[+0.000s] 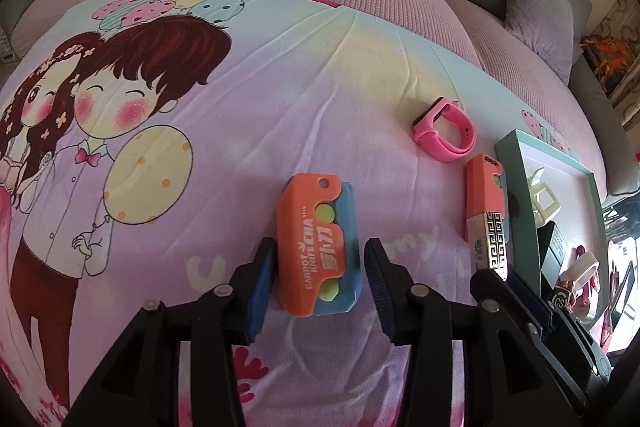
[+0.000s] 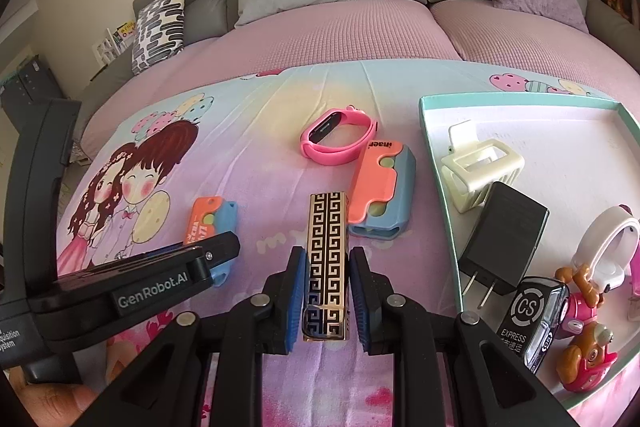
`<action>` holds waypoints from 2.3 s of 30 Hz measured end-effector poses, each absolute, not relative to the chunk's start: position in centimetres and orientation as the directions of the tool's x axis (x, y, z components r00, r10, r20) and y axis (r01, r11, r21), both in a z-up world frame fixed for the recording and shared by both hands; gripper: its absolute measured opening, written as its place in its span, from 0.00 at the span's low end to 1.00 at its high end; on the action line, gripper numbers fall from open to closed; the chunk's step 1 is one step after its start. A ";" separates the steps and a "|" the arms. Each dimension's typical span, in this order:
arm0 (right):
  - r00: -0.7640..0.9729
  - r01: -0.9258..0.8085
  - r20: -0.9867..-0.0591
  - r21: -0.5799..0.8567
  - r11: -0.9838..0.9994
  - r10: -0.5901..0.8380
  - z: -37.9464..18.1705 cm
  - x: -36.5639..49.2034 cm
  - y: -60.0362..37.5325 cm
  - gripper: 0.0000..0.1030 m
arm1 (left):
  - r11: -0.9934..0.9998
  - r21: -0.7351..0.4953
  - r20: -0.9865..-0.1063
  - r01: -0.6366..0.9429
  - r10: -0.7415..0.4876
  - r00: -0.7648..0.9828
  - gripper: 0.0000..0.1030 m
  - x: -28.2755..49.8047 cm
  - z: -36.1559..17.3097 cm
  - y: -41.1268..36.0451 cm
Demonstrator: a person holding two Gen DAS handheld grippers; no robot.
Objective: Organize rigid objects
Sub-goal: 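Grasp the orange-blue carrot knife with the left tool while the right tool holds the case, then carry the knife and case over the tray and open both tools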
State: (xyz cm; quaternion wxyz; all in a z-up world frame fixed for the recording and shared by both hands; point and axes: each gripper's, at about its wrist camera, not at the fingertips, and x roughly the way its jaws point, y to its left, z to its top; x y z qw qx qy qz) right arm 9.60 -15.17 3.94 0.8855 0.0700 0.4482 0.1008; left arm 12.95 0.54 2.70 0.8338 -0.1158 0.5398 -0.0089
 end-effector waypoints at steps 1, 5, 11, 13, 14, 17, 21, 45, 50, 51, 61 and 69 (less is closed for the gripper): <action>0.577 -0.117 -0.780 0.214 0.970 0.242 3.9 9.6 -15.1 0.23 | 0.977 -0.178 -0.903 -0.122 -0.112 0.415 0.57 12.9 2.8 0.8; 0.576 -0.119 -0.780 0.215 0.969 0.243 3.9 9.6 -15.1 0.23 | 0.980 -0.145 -0.911 -0.139 -0.077 0.404 0.66 12.8 2.7 1.4; 0.572 -0.122 -0.783 0.212 0.970 0.243 3.7 9.6 -14.9 0.23 | 0.984 -0.123 -0.906 -0.127 -0.060 0.418 0.66 12.6 3.2 1.4; 0.570 -0.123 -0.785 0.210 0.970 0.242 3.6 9.6 -14.8 0.23 | 0.989 -0.094 -0.913 -0.116 -0.040 0.406 0.66 12.7 2.9 1.0; 0.569 -0.124 -0.786 0.209 0.970 0.242 3.6 9.6 -14.8 0.23 | 0.991 -0.081 -0.916 -0.111 -0.029 0.401 0.66 12.9 2.7 0.6; 0.565 -0.123 -0.790 0.208 0.970 0.241 3.4 9.7 -14.8 0.23 | 0.994 -0.037 -0.918 -0.104 0.007 0.396 0.66 13.2 2.3 0.0; 0.555 -0.118 -0.797 0.209 0.971 0.239 3.1 9.9 -14.9 0.23 | 0.995 0.020 -0.911 -0.099 0.059 0.408 0.66 13.6 2.0 -0.8; 0.613 -0.111 -0.751 0.226 0.968 0.246 5.1 9.3 -15.8 0.22 | 0.980 -0.174 -0.821 -0.094 -0.091 0.564 0.42 11.9 7.8 0.6; 0.672 -0.076 -0.705 0.235 0.969 0.224 6.8 8.7 -17.6 0.22 | 0.981 -0.183 -0.789 -0.066 -0.106 0.606 0.42 12.0 9.6 -0.1; 0.683 -0.062 -0.698 0.238 0.969 0.215 7.1 8.6 -18.2 0.22 | 0.981 -0.188 -0.783 -0.055 -0.115 0.612 0.42 12.0 9.9 -0.5; 0.725 0.165 -0.688 0.222 0.961 0.035 8.1 7.8 -26.9 0.22 | 0.975 -0.210 -0.730 0.067 -0.202 0.653 0.42 12.3 12.0 -6.0; 0.721 0.319 -0.684 0.180 0.931 -0.114 8.6 6.7 -32.4 0.22 | 0.957 -0.217 -0.745 0.193 -0.290 0.600 0.42 13.0 10.9 -12.1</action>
